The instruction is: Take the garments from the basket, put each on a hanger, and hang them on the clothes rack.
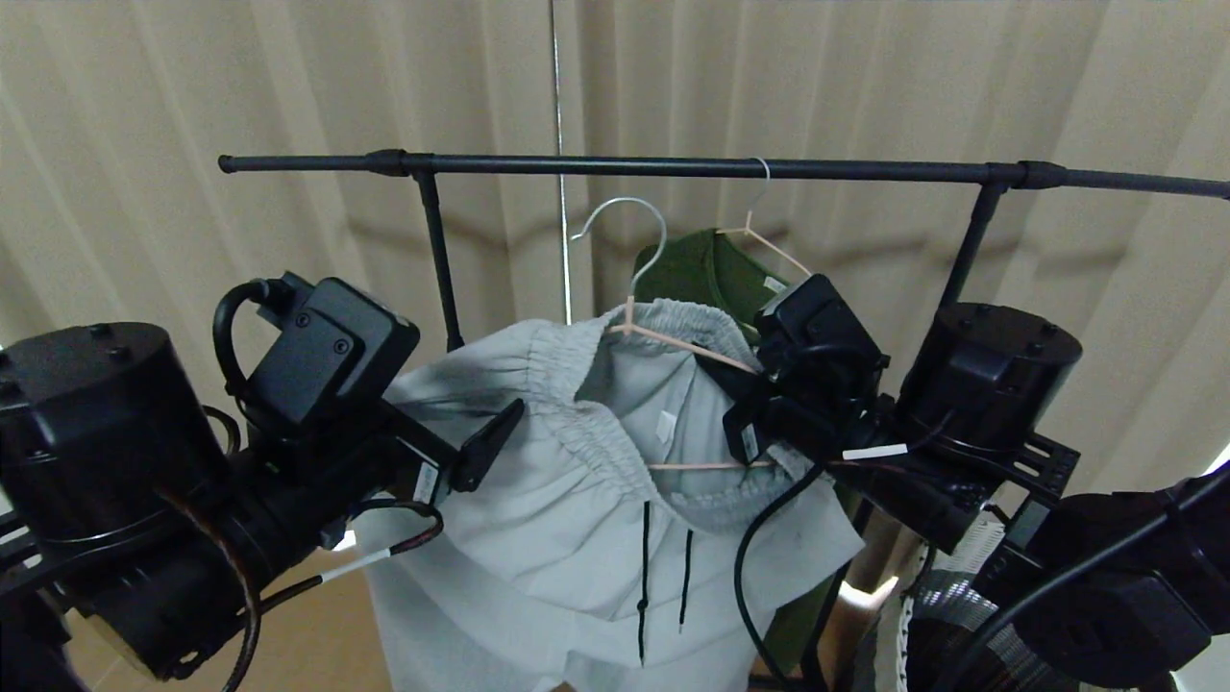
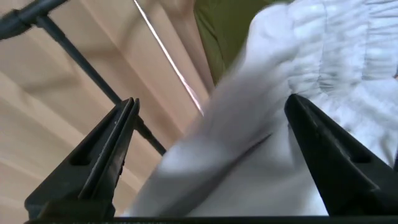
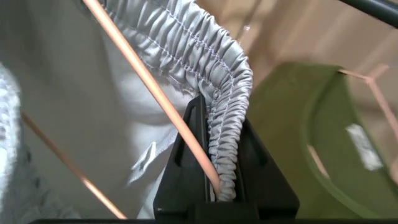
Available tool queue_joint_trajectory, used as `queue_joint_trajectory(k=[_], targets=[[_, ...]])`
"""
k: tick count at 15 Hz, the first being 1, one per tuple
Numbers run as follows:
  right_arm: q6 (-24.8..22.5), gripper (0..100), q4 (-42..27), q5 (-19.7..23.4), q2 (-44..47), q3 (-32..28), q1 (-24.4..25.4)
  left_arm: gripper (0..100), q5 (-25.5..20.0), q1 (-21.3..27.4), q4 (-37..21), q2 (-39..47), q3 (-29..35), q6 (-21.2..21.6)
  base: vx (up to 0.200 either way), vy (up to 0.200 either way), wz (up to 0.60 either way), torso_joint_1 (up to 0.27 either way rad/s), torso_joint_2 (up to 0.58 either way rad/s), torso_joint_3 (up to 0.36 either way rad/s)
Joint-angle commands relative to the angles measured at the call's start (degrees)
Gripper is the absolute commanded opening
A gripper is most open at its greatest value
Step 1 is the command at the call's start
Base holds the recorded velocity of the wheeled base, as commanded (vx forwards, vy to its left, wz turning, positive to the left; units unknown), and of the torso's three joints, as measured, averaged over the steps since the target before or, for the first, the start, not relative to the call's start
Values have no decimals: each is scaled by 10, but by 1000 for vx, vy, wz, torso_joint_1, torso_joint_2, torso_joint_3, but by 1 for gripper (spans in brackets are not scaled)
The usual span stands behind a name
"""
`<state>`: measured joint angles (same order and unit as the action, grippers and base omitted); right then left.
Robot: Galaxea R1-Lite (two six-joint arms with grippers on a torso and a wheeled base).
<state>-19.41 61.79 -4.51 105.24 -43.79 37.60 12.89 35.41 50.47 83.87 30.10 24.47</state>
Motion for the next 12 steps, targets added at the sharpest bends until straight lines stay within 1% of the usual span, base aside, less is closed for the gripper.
queue_joint_trajectory(k=[1, 3, 5, 7, 8, 9, 10, 11, 12], targets=[[-1, 0, -2, -13, -7, 8, -12, 100, -7, 0, -1, -29, -26, 1, 0, 0, 0, 0, 0, 0], [-1, 0, -4, -16, -26, 27, -16, 100, -22, -1, -2, -51, -47, 0, 0, 0, 0, 0, 0, 0], [-4, 0, -5, -23, -48, 42, -31, 100, -23, -6, -2, -68, -73, 0, 0, 0, 0, 0, 0, 0], [-9, 0, -4, -24, -69, 60, -42, 100, -28, -34, -1, -72, -106, 0, 0, 0, 0, 0, 0, 0], [-9, 0, -4, -24, -79, 71, -44, 100, -41, -54, -1, -72, -123, -3, 0, 0, 0, 0, 0, 0], [-9, 0, -4, -23, -99, 90, -44, 100, -79, -96, -1, -72, -154, -18, 0, 0, 0, 0, 0, 0], [-9, 0, -2, -23, -109, 100, -44, 100, -104, -122, 0, -71, -175, -24, 0, 0, 0, 0, 0, 0], [-8, 0, -2, -23, -118, 107, -44, 100, -133, -142, 0, -70, -196, -28, 0, 0, 0, 0, 0, 0], [-8, 0, -2, -21, -123, 110, -43, 100, -158, -151, 0, -70, -210, -35, 0, 0, 0, 0, 0, 0]])
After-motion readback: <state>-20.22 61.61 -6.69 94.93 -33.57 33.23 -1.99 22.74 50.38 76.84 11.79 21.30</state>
